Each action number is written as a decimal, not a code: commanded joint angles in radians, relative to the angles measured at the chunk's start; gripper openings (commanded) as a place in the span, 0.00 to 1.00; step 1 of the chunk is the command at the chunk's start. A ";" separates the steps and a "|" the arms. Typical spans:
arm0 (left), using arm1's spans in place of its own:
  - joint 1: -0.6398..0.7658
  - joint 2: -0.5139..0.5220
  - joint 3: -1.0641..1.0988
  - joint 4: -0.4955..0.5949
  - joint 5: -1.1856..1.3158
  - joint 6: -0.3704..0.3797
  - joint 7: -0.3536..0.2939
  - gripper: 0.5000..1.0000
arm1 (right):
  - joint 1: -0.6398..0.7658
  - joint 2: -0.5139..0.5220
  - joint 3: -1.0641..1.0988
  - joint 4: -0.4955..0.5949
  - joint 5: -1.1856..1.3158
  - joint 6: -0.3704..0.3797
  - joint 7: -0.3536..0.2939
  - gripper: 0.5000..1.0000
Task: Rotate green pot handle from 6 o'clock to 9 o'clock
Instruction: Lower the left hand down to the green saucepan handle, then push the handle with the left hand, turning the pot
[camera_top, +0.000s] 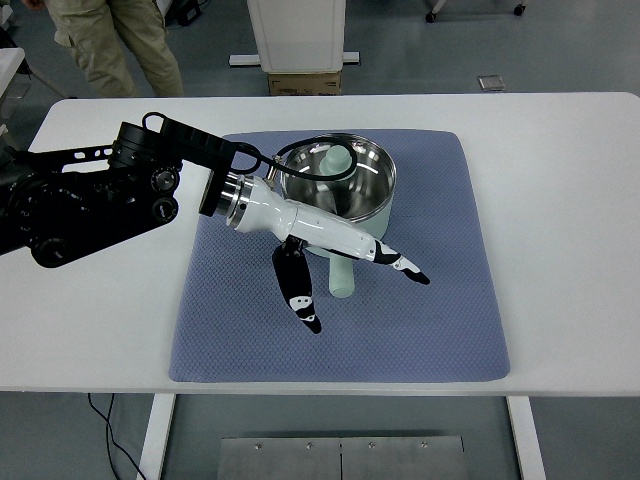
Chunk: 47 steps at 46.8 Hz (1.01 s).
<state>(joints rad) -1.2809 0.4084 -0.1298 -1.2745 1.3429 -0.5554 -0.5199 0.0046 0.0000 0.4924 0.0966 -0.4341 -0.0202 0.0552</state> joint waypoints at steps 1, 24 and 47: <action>0.000 0.000 0.009 0.007 0.015 0.000 0.000 1.00 | 0.000 0.000 0.000 0.000 0.000 0.000 0.000 1.00; -0.032 0.000 0.025 0.014 0.110 -0.041 0.000 1.00 | 0.000 0.000 0.000 0.000 0.000 0.000 0.000 1.00; -0.060 -0.003 0.076 0.040 0.194 -0.055 -0.002 1.00 | 0.000 0.000 0.000 0.000 0.000 0.000 0.000 1.00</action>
<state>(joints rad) -1.3382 0.4064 -0.0633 -1.2408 1.5334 -0.6112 -0.5218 0.0046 0.0000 0.4924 0.0966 -0.4341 -0.0198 0.0552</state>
